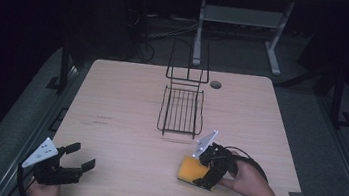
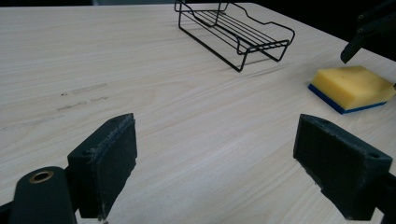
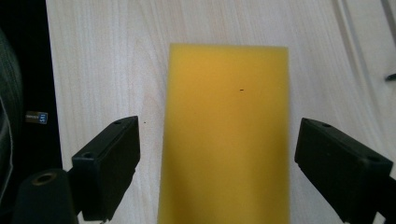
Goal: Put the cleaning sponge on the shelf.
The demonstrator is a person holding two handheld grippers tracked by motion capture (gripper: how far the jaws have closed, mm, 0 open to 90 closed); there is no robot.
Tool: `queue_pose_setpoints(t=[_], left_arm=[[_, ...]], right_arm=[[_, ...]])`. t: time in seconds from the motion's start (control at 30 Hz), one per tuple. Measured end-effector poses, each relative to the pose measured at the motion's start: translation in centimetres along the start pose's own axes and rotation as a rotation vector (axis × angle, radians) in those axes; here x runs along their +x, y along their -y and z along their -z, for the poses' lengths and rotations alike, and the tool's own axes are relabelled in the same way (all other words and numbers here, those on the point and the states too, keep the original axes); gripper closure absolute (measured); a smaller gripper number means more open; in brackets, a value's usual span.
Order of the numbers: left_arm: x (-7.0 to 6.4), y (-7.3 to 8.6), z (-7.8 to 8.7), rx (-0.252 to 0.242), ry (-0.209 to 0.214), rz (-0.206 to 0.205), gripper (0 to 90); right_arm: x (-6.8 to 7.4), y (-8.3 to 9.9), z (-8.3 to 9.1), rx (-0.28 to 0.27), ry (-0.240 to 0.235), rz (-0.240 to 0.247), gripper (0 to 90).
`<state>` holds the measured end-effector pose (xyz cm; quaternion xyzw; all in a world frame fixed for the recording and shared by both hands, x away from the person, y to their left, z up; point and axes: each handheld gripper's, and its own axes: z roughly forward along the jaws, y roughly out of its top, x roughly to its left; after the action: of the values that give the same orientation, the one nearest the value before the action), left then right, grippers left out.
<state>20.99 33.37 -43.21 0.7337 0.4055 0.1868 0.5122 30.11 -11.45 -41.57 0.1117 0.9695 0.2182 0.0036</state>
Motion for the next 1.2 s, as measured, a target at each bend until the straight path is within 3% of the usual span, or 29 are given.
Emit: queue_pose_setpoints(t=[0.53,1.2], left_arm=[[0.0,0.0,0.1,-0.003,0.000,0.005,12.8],[-0.1,0.0,0.1,-0.002,0.000,0.002,12.8]], right_arm=[[-0.6,0.1,-1.4,-0.009,-0.030,-0.021,13.8],[-0.8,0.9,-2.7,0.012,-0.016,-0.037,13.9]])
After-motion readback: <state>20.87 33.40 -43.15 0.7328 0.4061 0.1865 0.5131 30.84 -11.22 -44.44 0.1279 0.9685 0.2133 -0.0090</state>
